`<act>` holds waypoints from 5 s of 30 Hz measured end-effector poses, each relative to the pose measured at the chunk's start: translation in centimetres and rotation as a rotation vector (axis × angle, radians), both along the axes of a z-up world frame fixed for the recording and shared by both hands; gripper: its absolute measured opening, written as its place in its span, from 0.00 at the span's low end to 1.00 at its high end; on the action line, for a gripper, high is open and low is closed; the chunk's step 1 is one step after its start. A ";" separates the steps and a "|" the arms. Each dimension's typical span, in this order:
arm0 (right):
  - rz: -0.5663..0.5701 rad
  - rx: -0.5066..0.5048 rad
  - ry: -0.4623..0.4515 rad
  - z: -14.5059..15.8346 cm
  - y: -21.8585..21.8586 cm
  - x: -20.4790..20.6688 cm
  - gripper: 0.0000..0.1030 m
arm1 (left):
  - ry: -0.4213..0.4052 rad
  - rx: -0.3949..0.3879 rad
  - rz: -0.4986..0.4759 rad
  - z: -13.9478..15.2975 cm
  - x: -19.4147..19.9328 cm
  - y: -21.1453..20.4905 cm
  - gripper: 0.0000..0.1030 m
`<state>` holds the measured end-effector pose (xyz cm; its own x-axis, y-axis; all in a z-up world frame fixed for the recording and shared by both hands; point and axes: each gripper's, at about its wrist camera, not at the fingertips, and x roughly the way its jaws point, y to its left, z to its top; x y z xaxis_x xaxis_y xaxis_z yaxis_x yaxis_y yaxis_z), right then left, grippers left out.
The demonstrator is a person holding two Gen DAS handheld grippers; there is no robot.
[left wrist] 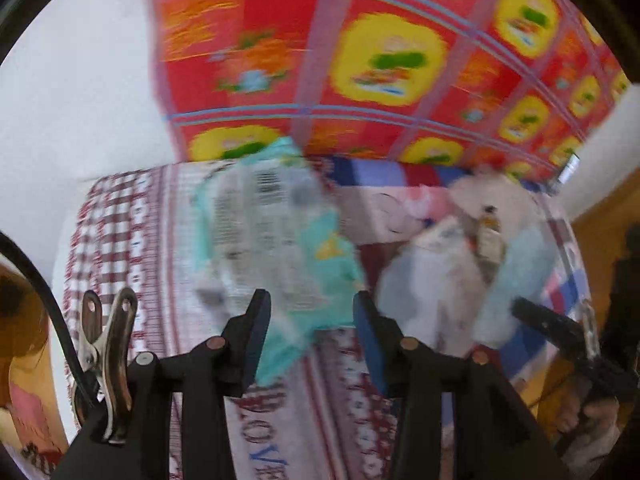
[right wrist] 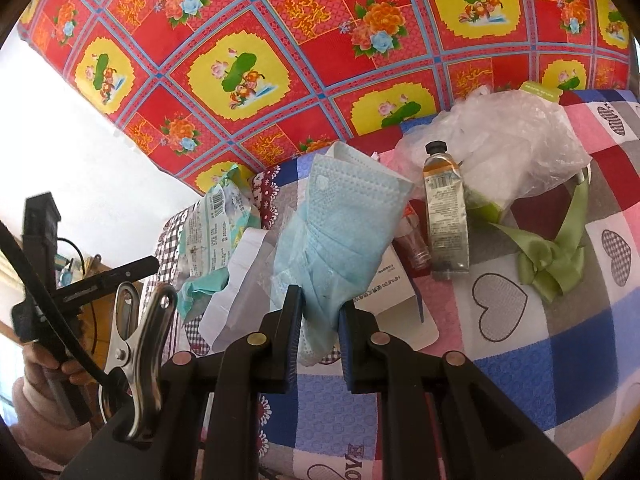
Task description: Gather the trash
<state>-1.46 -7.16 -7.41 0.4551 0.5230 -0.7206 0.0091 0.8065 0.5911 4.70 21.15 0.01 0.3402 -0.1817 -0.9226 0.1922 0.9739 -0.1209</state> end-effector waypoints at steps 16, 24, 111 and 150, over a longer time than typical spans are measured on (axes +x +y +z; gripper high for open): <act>-0.008 0.013 -0.005 -0.5 -2.8 -0.8 0.17 | 0.053 0.069 -0.219 -2.4 -2.0 -8.6 0.53; 0.000 0.015 -0.009 -0.7 -4.1 -1.2 0.17 | 0.091 0.134 -0.203 -5.0 -1.9 -9.8 0.53; 0.551 -0.046 -0.187 8.5 27.7 -1.1 0.17 | -0.134 0.080 0.488 2.5 -14.1 22.6 0.29; 0.890 -0.192 -0.180 5.6 58.2 5.9 0.17 | -0.028 0.022 0.666 -7.8 -8.4 46.1 0.28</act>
<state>4.41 51.06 -1.82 0.0565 0.6122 -0.7887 -0.7391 0.5567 0.3792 -3.74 67.29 -7.80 0.3973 0.0946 -0.9128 -0.4483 0.8879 -0.1031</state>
